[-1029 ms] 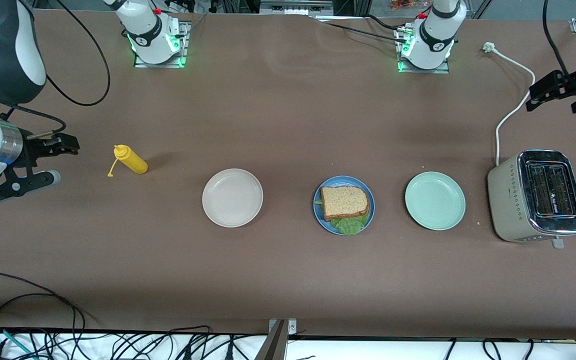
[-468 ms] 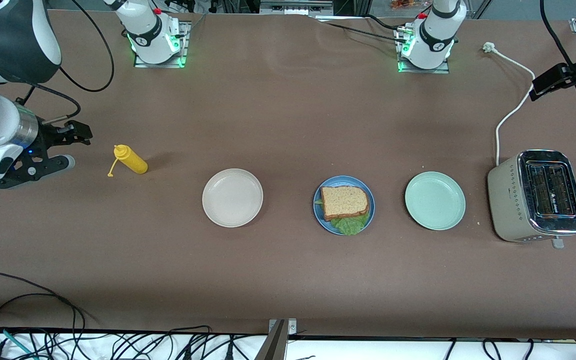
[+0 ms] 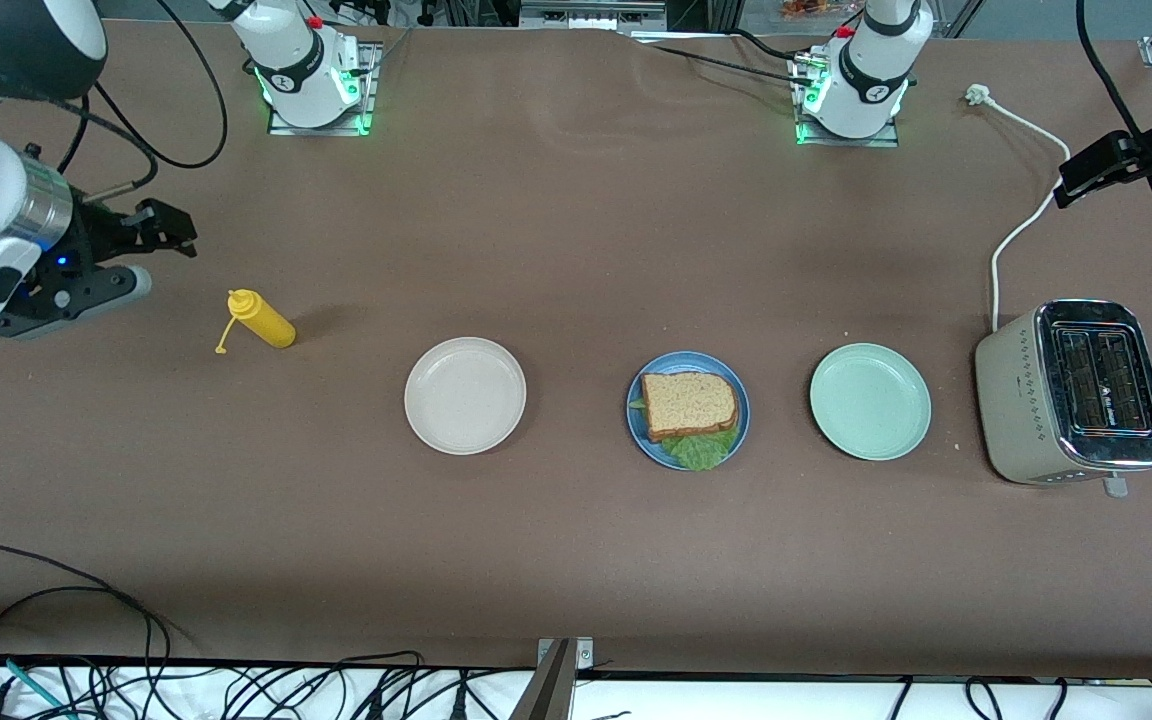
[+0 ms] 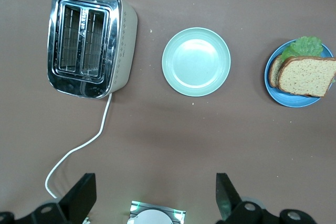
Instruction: Make sandwich in blue plate with both arms
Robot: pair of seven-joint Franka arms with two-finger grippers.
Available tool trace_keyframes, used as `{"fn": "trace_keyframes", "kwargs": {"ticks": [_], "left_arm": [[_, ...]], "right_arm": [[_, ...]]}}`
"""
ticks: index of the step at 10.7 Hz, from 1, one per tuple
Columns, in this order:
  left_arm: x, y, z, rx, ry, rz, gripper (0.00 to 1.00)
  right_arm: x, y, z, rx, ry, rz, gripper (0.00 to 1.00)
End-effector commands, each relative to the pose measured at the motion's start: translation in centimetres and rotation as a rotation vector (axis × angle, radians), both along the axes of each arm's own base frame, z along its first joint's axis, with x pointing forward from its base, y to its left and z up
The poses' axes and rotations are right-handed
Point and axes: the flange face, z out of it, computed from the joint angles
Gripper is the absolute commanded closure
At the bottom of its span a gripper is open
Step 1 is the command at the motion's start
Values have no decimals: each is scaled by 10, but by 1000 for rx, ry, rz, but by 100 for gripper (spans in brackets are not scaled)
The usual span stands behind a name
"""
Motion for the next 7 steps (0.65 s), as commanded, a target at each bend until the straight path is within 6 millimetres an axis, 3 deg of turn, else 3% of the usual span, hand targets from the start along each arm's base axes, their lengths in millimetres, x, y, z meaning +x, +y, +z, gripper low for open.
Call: {"fn": "trace_keyframes", "kwargs": {"ticks": [1, 4, 7], "left_arm": [[3, 0, 6, 21, 7, 10, 0], [3, -6, 5, 21, 8, -3, 0], [3, -2, 5, 21, 9, 3, 0]], "right_arm": [[-18, 2, 13, 13, -23, -15, 0], [-11, -25, 14, 62, -38, -109, 0], [-14, -26, 17, 41, -39, -257, 0]]}}
